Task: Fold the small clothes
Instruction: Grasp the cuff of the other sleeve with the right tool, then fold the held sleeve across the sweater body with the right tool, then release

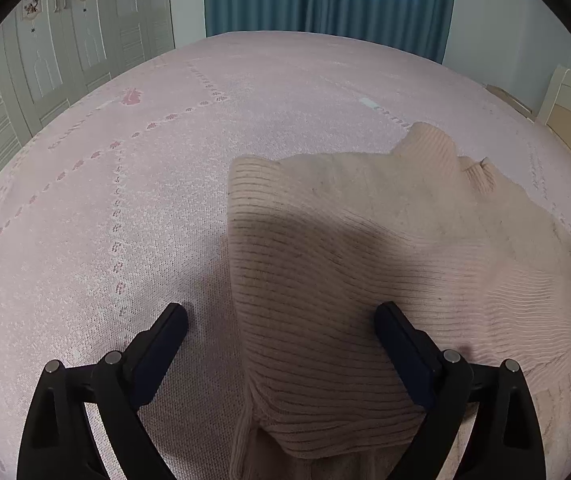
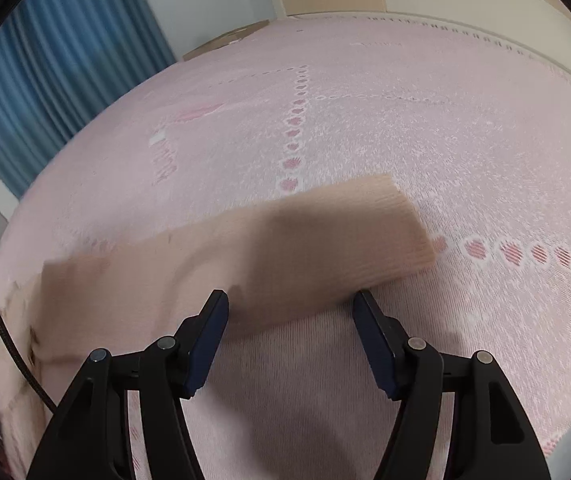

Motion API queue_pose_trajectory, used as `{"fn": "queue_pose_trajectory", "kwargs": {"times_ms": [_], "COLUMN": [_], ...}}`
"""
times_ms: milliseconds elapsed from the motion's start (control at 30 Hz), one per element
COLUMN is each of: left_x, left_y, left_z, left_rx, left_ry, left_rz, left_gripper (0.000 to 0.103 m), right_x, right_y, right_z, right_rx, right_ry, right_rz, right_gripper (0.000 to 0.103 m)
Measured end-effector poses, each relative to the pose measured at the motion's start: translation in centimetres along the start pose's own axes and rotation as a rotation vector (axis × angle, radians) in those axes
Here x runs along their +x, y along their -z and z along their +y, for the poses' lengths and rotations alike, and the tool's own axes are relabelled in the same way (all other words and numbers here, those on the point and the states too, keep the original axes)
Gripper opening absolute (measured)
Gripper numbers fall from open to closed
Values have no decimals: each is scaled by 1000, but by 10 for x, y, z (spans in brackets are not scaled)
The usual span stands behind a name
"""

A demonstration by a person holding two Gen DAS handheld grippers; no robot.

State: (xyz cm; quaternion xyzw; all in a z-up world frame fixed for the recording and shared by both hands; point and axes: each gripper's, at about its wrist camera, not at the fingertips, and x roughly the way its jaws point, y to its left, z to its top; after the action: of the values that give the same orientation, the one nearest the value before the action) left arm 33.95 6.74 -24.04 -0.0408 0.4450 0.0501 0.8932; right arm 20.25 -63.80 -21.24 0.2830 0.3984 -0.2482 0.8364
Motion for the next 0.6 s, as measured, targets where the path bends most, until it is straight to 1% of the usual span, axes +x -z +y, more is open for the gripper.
{"fn": "queue_pose_trajectory", "kwargs": {"times_ms": [33,100,133,200,267,367,400,500,567,600], "left_x": [0,1,1,0,0,-1,-2,-8,-18,-22], "left_y": [0,-1,-1,-1,-2,-3,-4,-6,-6,-7], "left_z": [0,0,0,-1,0,3,3,5,8,11], "left_rx": [-1,-1,-1,-1,-1,-16,-22,-32,-38,-41], "left_ry": [1,1,1,1,4,15,17,28,55,70], "left_rz": [1,3,4,2,6,8,8,-5,-24,-31], "left_gripper": [96,97,97,97,97,96,96,95,95,95], "right_x": [1,3,8,9,6,-17,-29,-58,-80,-87], "right_y": [-5,-12,-17,-22,-28,-39,-42,-47,-47,-45], "right_z": [-4,-6,-5,-1,12,45,62,100,137,145], "right_rx": [29,42,17,-13,-47,-148,-181,-239,-290,-305], "right_ry": [-5,45,80,87,122,187,190,175,148,141], "right_rz": [-8,-24,-22,-20,-42,-120,-158,-219,-258,-268], "right_gripper": [61,33,7,6,6,6,6,6,6,6]}}
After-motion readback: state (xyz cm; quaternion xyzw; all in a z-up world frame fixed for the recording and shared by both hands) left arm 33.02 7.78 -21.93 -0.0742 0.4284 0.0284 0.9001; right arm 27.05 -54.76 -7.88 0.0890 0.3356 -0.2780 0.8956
